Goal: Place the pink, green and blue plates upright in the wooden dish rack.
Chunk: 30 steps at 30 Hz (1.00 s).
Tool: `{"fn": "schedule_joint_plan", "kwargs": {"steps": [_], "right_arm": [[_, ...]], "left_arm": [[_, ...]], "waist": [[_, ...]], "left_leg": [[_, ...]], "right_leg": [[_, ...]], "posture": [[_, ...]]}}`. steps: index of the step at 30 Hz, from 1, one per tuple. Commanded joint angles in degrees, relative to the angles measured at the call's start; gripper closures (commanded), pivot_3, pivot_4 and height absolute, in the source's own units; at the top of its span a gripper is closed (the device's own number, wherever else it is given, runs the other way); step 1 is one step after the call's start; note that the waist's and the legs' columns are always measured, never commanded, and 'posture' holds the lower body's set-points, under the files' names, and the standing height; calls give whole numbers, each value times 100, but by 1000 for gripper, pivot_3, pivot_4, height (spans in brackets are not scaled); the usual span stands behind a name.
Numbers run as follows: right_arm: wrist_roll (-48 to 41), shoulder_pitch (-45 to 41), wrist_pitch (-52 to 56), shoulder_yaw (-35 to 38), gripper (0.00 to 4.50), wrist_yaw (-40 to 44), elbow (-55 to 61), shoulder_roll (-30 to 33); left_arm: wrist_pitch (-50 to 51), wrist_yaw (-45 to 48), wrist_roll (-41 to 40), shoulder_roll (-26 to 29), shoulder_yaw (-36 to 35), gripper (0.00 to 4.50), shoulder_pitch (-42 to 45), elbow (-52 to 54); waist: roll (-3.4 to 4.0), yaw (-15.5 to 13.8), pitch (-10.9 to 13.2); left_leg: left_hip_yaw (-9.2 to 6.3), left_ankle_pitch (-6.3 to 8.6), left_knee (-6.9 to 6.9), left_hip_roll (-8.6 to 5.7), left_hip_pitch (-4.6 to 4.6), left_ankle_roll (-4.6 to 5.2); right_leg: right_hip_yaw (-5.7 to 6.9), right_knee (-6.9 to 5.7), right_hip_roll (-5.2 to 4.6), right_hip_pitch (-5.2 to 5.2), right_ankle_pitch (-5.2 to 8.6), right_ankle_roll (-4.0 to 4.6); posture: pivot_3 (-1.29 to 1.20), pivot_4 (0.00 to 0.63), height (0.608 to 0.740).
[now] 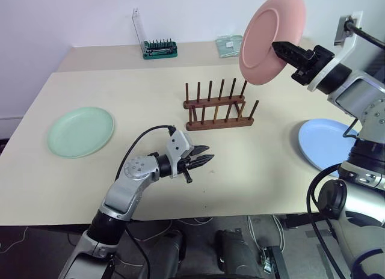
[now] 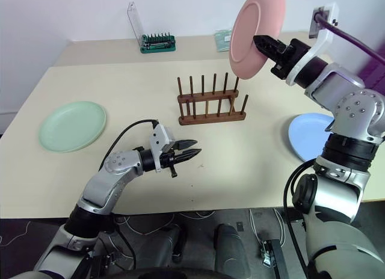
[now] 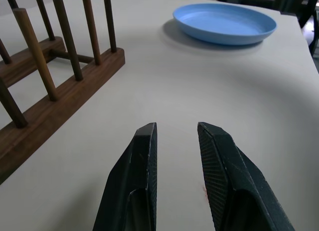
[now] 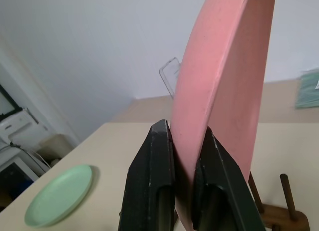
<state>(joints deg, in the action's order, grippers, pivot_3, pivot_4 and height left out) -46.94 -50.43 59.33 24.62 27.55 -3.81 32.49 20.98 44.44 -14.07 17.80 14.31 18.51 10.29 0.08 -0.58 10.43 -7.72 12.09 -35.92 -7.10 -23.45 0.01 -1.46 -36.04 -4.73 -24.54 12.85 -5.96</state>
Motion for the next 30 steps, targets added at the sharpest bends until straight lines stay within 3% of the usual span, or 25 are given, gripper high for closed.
{"fn": "schedule_joint_plan", "kwargs": {"steps": [1,10,15,20,25,28,30], "right_arm": [[79,149,-105,-222,4416,128,252,118],[643,329,-372,-813,4416,294,-43,230],[896,322,-607,-985,2397,385,-155,205],[1444,293,-1404,-1153,34,411,-163,280],[2336,107,-2927,-1329,34,535,-280,576],[2402,-117,-3438,-1345,34,856,-164,677],[2226,-118,-3462,-1509,0,1344,266,726]], "left_arm": [[-20,-15,-91,11,-83,3212,48,228],[-33,-45,-91,31,-77,3212,44,238],[-40,-82,-82,34,-61,3212,27,252],[-48,-107,-79,27,-57,3212,30,258],[13,-278,-208,-115,-243,3212,111,208],[43,-650,-275,-279,-591,3212,262,158],[218,-1227,-299,-398,-1051,2649,395,200]], "waist": [[0,0,0],[0,11,0],[0,1,0],[0,1,0],[0,1,0],[-1,3,1],[-2,10,2]], "left_leg": [[1,0,0,0,0,0],[3,0,0,0,0,0],[3,0,0,0,0,0],[3,0,0,0,0,0],[4,0,0,0,0,0],[5,0,0,-1,0,0],[5,0,0,1,0,-1]], "right_leg": [[0,1,0,0,0,0],[0,1,1,0,0,0],[0,1,1,0,0,-1],[0,1,1,0,0,-1],[0,3,3,0,0,-2],[0,3,3,0,0,-2],[0,2,5,0,-1,-3]], "posture": [[0,150,740],[0,150,740],[0,150,740],[0,150,740],[0,150,740],[0,150,740],[0,150,740]]}}
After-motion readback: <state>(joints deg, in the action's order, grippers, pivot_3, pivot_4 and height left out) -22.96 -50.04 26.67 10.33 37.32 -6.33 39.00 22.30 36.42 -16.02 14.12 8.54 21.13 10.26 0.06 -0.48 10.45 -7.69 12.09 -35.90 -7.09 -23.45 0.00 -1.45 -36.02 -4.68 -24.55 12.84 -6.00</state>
